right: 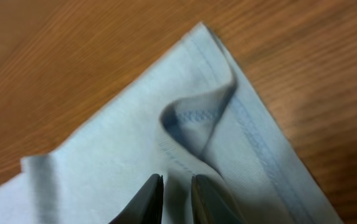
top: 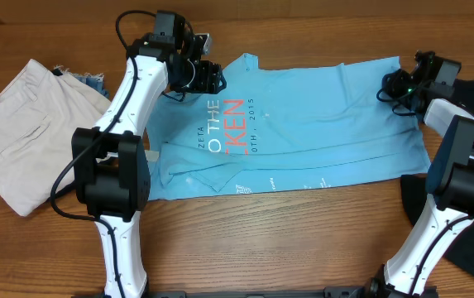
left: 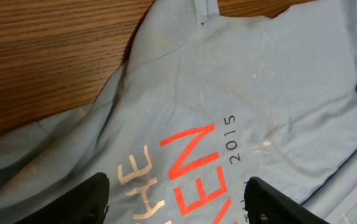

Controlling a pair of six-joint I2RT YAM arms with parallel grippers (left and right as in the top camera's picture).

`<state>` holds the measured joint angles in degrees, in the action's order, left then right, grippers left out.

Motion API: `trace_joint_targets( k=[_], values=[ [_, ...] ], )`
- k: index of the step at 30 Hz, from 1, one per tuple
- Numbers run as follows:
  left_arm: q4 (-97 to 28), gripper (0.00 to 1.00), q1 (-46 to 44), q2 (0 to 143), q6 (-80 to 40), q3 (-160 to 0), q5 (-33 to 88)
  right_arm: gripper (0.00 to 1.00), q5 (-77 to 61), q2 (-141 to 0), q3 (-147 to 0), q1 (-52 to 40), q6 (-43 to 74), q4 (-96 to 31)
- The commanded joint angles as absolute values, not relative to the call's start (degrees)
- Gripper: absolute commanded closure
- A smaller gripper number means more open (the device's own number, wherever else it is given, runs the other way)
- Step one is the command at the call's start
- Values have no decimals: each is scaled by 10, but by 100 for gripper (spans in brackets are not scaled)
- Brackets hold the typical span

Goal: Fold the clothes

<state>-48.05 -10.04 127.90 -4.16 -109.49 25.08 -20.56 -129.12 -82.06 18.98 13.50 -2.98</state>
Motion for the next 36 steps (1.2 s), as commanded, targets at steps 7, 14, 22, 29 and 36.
trace_joint_targets(
  k=[7, 14, 22, 29, 36],
  values=[
    [-482, 29, -102, 1267, -54, -1101, 253, 61, -254, -1292, -835, 204, 122, -30],
    [-482, 30, -102, 1267, -54, -1101, 251, 60, -334, -1292, -838, 234, 119, 16],
    [-475, 29, -102, 1267, -54, -1101, 251, 51, -282, -1293, -857, 238, 151, 51],
    [-478, 28, -102, 1267, -54, -1101, 251, 40, -219, -1331, -857, 216, 153, 111],
    [-481, 28, -102, 1267, -54, -1101, 251, 32, -204, -1346, -857, 208, 150, 129]
  ],
)
